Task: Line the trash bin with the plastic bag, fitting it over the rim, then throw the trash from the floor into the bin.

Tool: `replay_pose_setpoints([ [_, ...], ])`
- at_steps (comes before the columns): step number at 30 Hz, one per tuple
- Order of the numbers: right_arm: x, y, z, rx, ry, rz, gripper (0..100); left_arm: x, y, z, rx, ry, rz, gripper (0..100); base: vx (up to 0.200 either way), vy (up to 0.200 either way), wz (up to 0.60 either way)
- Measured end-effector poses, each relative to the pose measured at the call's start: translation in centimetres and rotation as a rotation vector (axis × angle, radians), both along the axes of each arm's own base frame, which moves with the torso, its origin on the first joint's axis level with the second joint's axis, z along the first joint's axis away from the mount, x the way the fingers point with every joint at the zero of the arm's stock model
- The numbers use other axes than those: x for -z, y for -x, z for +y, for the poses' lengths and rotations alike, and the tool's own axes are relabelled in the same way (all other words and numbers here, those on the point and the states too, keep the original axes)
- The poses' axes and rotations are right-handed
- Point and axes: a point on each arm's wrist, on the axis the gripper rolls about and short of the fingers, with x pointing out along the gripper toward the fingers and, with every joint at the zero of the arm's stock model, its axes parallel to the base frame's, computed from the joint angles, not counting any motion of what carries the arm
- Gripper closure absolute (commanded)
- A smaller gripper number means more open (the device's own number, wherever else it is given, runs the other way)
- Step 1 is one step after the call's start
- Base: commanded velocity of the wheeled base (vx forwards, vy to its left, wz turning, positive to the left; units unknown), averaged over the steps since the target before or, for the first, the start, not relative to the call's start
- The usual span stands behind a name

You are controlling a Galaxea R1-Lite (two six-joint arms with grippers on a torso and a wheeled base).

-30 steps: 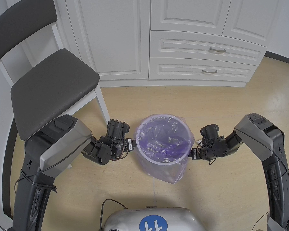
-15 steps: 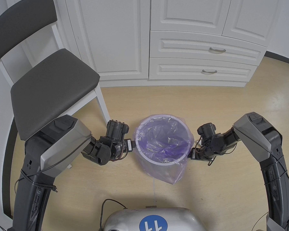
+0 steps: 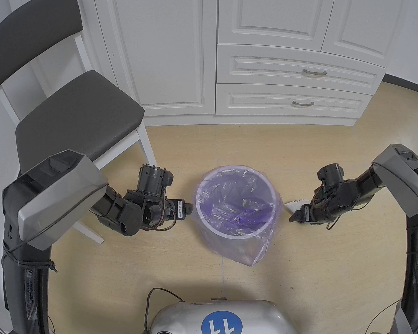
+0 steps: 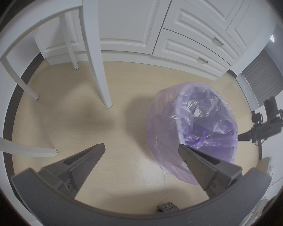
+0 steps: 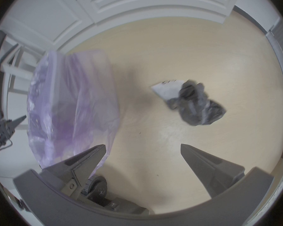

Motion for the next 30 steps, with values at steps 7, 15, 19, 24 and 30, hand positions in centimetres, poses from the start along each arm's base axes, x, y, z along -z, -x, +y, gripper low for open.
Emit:
replay_pose_setpoints([
  [7,-1.7,-1.1,-0.2,0.114,-0.097,-0.068,0,-1.4,0.4,0.2,0.004,0.012,-0.029,0,0.000,0.000,0.00],
  [15,-1.9,-2.1,1.9,0.144,-0.235,-0.121,0,-1.8,0.6,0.2,0.007,0.018,-0.046,0,0.000,0.000,0.00],
  [19,-1.6,-2.1,2.3,0.136,-0.234,-0.116,0,-1.8,0.5,0.2,0.007,0.019,-0.047,0,0.000,0.000,0.00],
  [24,-0.7,-2.3,2.5,0.132,-0.225,-0.101,0,-1.8,0.5,0.1,0.006,0.021,-0.048,0,0.000,0.000,0.00],
  [30,1.2,-2.8,3.3,0.140,-0.191,-0.086,0,-1.9,0.4,0.1,0.006,0.030,-0.067,0,0.000,0.000,0.00],
])
